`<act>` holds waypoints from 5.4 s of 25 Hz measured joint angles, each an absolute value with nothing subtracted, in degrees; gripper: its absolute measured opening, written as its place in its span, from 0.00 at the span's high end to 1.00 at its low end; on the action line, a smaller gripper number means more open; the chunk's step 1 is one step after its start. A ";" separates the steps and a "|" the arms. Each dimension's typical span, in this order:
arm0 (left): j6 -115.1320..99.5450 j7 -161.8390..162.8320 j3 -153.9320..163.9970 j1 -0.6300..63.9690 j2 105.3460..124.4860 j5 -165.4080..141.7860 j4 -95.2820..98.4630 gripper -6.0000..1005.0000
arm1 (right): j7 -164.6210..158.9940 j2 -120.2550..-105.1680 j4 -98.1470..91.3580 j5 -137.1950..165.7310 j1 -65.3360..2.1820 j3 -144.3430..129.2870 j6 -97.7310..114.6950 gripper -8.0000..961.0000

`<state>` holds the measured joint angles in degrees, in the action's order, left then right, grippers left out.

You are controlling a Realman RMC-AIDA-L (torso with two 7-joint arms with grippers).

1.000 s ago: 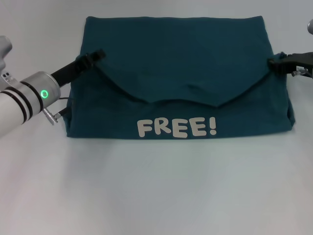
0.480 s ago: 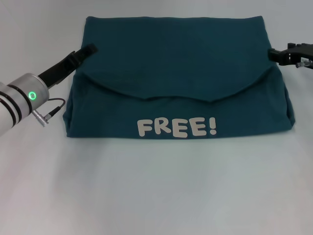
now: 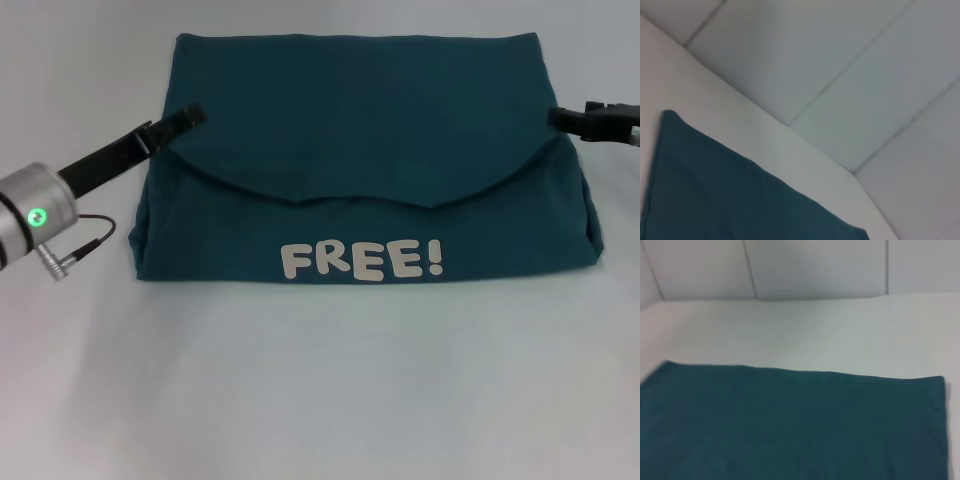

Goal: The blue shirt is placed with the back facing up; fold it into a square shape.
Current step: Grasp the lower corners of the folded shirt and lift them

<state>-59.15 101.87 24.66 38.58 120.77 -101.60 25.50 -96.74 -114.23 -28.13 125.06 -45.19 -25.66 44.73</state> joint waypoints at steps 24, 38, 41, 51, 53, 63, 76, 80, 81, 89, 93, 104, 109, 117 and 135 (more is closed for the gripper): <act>-66.56 98.76 30.88 26.38 121.57 -114.04 38.46 0.18 | -118.52 -111.98 -36.56 125.67 -35.17 -26.03 72.60 0.36; -53.45 97.40 40.51 27.49 123.36 -114.21 37.51 0.18 | -119.79 -112.13 -35.71 125.69 -34.77 -26.01 72.23 0.36; -52.02 97.38 41.64 27.81 123.40 -114.23 37.05 0.18 | -120.18 -112.14 -35.69 125.69 -34.72 -26.01 72.24 0.36; -52.07 97.37 42.90 27.95 123.49 -114.27 37.05 0.19 | -120.23 -112.24 -35.60 125.68 -34.62 -26.01 71.21 0.36; -52.28 97.37 43.01 27.90 123.49 -114.40 37.19 0.19 | -120.23 -112.24 -35.59 125.68 -34.62 -26.01 71.01 0.36; -50.71 97.83 43.07 28.20 123.49 -115.77 37.33 0.40 | -120.23 -112.22 -35.51 125.68 -34.56 -26.01 70.83 0.37; -50.27 98.25 43.07 28.32 123.47 -115.77 37.38 0.92 | -122.25 -111.78 -35.98 130.86 -34.23 -26.01 70.84 0.36; -50.35 98.59 43.07 28.30 123.42 -115.75 37.43 0.99 | -123.19 -111.46 -36.08 133.21 -34.36 -26.01 70.70 0.36; -50.50 98.64 43.07 28.30 123.39 -115.74 37.52 0.99 | -123.39 -111.42 -36.12 133.56 -34.36 -26.01 70.50 0.36; -50.89 98.89 43.04 28.26 123.31 -115.74 37.62 0.99 | -123.66 -112.19 -35.72 135.37 -34.80 -28.40 67.06 0.36; -50.89 99.27 43.07 28.45 123.20 -115.74 37.62 0.98 | -123.66 -113.44 -35.57 135.41 -35.34 -30.55 63.95 0.36; -50.80 99.48 43.07 29.14 122.98 -115.74 37.54 0.98 | -123.27 -114.32 -34.18 135.05 -35.58 -31.05 60.94 0.41; -50.85 99.49 43.06 29.30 122.95 -115.74 37.52 0.97 | -122.18 -114.37 -34.10 134.94 -35.76 -31.07 61.95 0.63; -51.20 100.17 42.99 29.32 122.87 -115.74 37.54 0.97 | -121.07 -114.37 -34.61 134.68 -34.85 -30.61 63.18 0.94; -78.07 113.79 39.30 18.45 123.03 -118.63 53.71 0.96 | -112.66 -112.77 -40.57 129.31 -27.14 -30.89 79.03 0.95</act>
<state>-78.07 113.79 39.30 18.45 123.03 -118.63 53.71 -112.66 -112.77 -40.57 129.31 -27.14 -30.89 79.03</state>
